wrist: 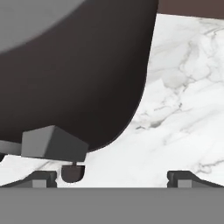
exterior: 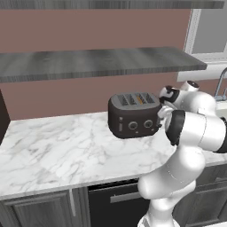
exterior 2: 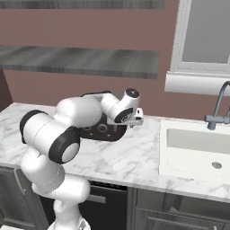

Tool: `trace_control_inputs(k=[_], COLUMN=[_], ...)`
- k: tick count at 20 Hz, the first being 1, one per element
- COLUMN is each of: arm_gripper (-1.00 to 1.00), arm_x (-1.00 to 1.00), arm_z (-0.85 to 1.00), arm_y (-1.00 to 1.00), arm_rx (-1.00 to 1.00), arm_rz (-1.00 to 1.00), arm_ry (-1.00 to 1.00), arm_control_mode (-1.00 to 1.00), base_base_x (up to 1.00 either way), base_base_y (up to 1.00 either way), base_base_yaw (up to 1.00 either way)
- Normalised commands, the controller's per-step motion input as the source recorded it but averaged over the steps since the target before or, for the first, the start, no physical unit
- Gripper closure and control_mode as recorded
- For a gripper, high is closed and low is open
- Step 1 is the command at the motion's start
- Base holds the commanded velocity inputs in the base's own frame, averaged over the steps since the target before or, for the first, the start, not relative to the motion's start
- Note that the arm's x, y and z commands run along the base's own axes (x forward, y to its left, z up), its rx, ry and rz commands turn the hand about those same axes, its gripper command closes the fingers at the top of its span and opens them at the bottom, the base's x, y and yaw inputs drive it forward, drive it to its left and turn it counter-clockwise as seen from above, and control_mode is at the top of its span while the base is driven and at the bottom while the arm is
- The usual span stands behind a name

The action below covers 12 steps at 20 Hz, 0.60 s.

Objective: Start the toaster. Once the lever pops up, take the bread to the plate on the dining counter.

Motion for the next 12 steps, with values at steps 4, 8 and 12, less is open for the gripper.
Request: trace_control_inputs(k=[4, 8, 12], arm_gripper=[-1.0, -1.0, -1.0], arm_x=[-0.18, -0.25, -0.2], arm_z=[0.4, 0.42, 0.33], arm_y=[0.0, 0.0, 0.0], arm_rx=[0.0, 0.0, 0.0], arm_rz=[0.0, 0.0, 0.0], arm_ry=[-0.02, -0.02, 0.0], arm_control_mode=[-1.0, -1.0, -1.0], base_base_x=[0.0, 0.0, 0.0], base_base_y=[0.0, 0.0, 0.0], base_base_yaw=[0.0, 0.0, 0.0])
